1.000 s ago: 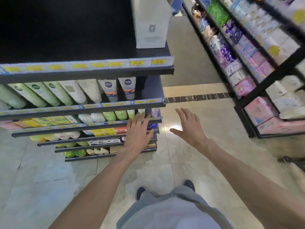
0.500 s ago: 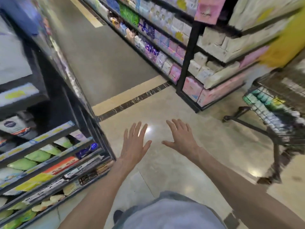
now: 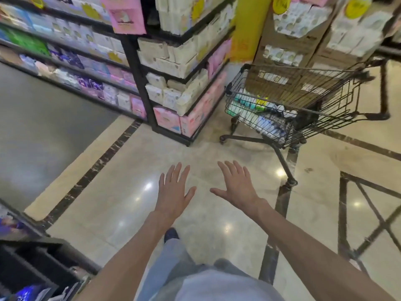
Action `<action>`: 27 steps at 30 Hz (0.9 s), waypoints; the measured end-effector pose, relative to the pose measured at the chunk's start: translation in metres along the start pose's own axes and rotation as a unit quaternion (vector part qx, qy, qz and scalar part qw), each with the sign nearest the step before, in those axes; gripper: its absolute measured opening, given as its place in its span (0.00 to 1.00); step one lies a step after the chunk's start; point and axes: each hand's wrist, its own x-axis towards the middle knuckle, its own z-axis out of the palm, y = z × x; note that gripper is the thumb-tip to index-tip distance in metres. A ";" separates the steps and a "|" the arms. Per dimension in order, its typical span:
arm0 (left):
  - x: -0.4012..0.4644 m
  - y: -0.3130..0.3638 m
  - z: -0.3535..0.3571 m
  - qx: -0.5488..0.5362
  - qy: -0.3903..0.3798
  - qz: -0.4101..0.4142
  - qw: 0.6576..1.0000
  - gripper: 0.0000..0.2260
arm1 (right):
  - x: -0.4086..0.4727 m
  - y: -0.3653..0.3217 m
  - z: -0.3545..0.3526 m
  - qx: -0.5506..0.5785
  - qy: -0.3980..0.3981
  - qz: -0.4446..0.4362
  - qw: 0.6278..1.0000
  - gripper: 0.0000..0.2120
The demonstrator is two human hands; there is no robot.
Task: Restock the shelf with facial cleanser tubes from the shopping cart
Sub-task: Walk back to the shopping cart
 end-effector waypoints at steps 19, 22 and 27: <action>0.347 0.090 0.012 0.004 -0.102 0.206 0.973 0.30 | 0.180 0.160 -0.069 0.031 0.059 0.241 0.968 0.44; 0.391 0.102 0.018 -0.011 -0.101 0.229 0.968 0.31 | 0.209 0.182 -0.075 0.041 0.066 0.257 0.963 0.44; 0.461 0.135 0.029 -0.016 -0.128 0.246 0.961 0.30 | 0.255 0.235 -0.081 0.055 0.085 0.280 0.955 0.43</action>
